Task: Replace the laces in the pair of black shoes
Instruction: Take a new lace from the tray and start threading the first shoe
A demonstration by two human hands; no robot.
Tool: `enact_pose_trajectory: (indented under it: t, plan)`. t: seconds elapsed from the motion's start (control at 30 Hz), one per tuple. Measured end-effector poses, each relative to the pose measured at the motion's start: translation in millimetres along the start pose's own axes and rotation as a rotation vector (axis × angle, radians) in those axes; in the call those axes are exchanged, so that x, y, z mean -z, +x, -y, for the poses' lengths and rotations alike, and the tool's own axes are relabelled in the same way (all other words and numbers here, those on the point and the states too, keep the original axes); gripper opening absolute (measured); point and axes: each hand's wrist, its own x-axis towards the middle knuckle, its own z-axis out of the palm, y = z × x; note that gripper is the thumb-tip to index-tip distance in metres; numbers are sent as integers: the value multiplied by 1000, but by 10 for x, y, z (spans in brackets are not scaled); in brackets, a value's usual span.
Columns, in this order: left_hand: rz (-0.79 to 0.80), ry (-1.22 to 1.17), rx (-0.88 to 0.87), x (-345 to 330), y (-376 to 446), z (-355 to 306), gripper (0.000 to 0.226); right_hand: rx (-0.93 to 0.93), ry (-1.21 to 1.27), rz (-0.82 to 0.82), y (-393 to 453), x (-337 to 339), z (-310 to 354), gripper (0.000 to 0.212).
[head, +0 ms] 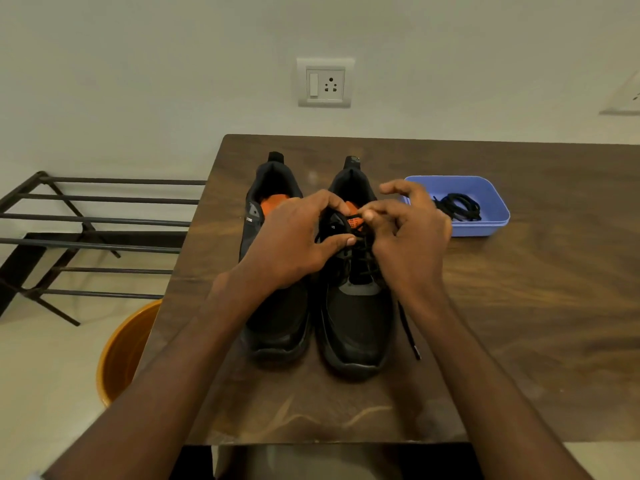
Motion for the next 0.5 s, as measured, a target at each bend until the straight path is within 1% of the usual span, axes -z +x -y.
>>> enact_pose_trajectory:
  t: [0.1,0.13,0.2,0.27,0.4,0.5]
  plan:
    - [23,-4,8,-8,-2,7,43,-213,114,-280,89,169,-39,15]
    - [24,3,1,-1,-3,17,43,-301,158,-344,125,236,-63,16]
    - [24,16,-18,30,-9,34,42,-435,244,-417,165,340,-128,18]
    - [21,22,-36,69,0,46,40,-511,258,-409,162,385,-158,22]
    - [44,6,-57,141,30,80,40,-587,64,-244,112,394,-97,35]
    - [46,5,-46,167,33,98,38,-579,-75,-171,96,421,-97,31]
